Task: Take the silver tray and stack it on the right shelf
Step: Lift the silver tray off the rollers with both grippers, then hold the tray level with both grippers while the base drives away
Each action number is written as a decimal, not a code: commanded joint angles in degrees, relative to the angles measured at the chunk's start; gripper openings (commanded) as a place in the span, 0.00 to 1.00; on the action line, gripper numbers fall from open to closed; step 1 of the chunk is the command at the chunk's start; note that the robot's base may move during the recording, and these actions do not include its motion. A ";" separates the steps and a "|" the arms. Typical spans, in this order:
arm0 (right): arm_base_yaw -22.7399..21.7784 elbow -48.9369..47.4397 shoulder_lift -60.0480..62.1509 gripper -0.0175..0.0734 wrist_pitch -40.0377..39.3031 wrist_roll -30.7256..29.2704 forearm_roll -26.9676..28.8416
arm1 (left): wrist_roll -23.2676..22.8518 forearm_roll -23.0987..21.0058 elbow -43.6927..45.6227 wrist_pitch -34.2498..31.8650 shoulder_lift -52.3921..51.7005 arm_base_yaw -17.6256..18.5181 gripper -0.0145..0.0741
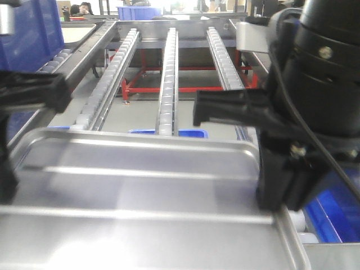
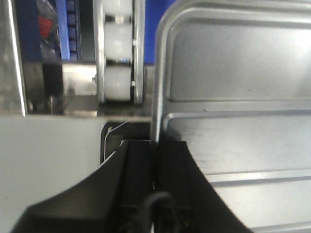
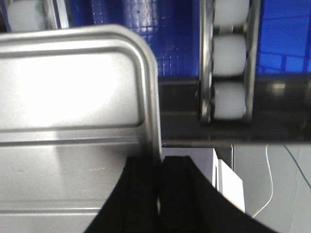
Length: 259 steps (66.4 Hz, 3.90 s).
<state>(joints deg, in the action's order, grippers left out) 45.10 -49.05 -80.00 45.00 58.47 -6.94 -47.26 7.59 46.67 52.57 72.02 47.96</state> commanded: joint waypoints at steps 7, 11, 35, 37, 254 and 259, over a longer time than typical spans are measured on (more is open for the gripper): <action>5.24 1.14 4.96 0.28 0.73 8.18 -6.54 | -3.25 0.56 -1.66 -0.17 -3.44 3.23 0.05; 6.65 1.14 5.07 0.28 2.49 9.31 -7.99 | -3.43 0.56 -1.79 -0.17 -3.44 3.92 0.05; 7.66 1.14 5.13 0.28 2.30 9.92 -8.31 | -3.81 1.45 -1.79 -0.12 -3.44 5.20 0.05; 7.66 1.14 5.13 0.28 2.30 9.92 -8.31 | -3.81 1.74 -1.79 0.15 -3.44 5.20 0.05; 7.66 1.14 5.13 0.28 2.46 9.92 -8.31 | -3.81 1.36 -1.79 1.78 -3.44 5.20 0.05; 7.66 1.14 5.13 0.28 2.46 9.92 -8.31 | -3.81 1.36 -1.79 1.78 -3.44 5.20 0.05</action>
<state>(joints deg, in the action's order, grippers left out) 52.82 -46.71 -76.79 47.46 68.38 -13.06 -50.95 8.27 43.54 53.49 69.95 52.58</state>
